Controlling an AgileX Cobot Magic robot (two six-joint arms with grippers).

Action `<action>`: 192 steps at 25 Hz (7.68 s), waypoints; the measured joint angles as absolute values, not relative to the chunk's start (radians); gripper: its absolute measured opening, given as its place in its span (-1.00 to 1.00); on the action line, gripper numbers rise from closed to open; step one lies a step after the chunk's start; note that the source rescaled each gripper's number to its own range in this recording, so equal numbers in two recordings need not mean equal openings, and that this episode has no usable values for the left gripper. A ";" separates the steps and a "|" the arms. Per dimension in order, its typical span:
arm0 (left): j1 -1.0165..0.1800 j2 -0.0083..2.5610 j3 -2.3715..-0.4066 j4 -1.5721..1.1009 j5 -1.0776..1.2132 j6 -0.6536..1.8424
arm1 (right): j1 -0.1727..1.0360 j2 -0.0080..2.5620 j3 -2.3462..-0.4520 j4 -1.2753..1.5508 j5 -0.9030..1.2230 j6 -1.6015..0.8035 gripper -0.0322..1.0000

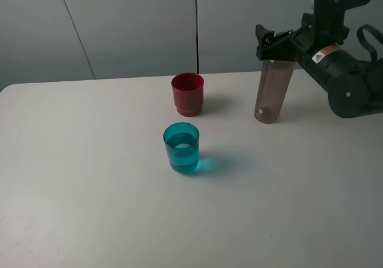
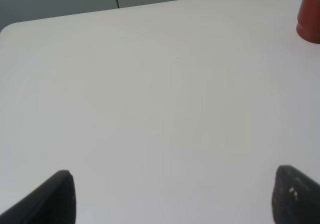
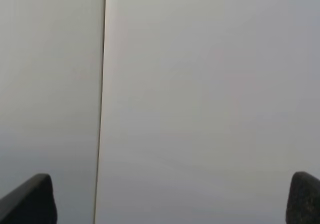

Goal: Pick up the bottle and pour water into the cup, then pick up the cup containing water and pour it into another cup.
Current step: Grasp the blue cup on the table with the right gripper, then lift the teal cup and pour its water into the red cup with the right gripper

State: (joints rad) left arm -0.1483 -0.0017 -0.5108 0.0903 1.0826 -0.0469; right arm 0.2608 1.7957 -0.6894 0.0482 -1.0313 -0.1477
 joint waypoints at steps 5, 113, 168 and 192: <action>-0.148 -0.002 -0.511 0.090 1.083 -0.047 | 0.261 1.610 -0.689 -0.039 -0.841 -0.124 1.00; -0.148 -0.002 -0.511 0.092 1.083 -0.045 | 0.353 2.115 -0.748 -1.136 -1.025 0.322 1.00; -0.148 -0.002 -0.511 0.094 1.083 -0.045 | 0.417 2.187 -0.850 -1.131 -0.966 0.395 -0.56; -0.148 -0.002 -0.511 0.094 1.083 -0.045 | 0.417 1.928 -0.849 -1.141 -0.838 0.713 -0.56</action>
State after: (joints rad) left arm -0.1483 -0.0017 -0.5108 0.0940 1.0826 -0.0446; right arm 0.4172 1.9283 -0.8486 -1.1406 -0.8383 0.7134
